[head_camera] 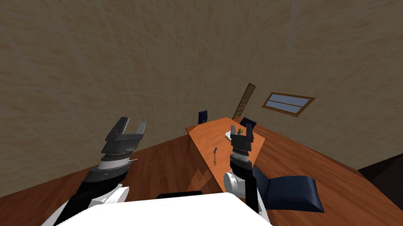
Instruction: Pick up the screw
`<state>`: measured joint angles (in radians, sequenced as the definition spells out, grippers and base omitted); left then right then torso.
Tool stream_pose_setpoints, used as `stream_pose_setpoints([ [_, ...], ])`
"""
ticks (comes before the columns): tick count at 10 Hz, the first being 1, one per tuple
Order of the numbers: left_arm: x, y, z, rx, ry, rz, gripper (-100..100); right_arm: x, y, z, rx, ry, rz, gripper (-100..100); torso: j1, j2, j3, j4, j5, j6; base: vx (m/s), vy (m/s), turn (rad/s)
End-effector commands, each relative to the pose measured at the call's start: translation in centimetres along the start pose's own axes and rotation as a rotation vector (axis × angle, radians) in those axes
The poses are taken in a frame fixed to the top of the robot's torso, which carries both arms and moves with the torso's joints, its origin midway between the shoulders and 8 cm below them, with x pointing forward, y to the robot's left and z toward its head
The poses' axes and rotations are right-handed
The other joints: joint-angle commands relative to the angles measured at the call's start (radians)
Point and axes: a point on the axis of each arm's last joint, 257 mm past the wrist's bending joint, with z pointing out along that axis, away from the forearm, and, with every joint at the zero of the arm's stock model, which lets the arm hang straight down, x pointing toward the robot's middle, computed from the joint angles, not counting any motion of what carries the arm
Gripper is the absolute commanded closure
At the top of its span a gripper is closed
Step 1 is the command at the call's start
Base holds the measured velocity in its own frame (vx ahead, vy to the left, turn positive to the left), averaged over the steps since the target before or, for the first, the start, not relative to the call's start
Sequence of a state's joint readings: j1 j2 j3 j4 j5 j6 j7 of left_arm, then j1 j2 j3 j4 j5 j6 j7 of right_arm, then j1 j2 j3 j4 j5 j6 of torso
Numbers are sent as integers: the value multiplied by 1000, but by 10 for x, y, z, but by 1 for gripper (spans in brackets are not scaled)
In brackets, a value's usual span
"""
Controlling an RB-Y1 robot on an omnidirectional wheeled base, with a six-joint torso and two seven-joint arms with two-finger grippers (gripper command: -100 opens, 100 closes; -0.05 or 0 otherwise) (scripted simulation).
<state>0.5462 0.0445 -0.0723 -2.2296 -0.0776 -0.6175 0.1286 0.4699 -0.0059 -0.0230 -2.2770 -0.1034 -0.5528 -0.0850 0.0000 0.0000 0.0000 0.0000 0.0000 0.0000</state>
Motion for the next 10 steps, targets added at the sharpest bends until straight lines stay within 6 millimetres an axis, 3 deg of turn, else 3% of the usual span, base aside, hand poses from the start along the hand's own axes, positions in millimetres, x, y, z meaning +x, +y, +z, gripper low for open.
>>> stream_pose_setpoints([
  [1,0,0,0,0,0,0,0,4,-8,-1,20,31,-22,-100,0,0,0,0,0,0,1,4,-12],
  [4,0,0,0,0,0,0,0,13,-37,-7,87,105,-99,-100,1,0,0,0,0,0,3,19,-18],
  [9,0,0,0,0,0,0,0,21,-116,-33,256,252,-322,-100,3,-1,0,0,1,0,2,42,-52],
  [10,0,0,0,0,0,0,0,20,-119,-35,264,251,-323,-100,3,0,0,0,1,0,1,45,-21],
])
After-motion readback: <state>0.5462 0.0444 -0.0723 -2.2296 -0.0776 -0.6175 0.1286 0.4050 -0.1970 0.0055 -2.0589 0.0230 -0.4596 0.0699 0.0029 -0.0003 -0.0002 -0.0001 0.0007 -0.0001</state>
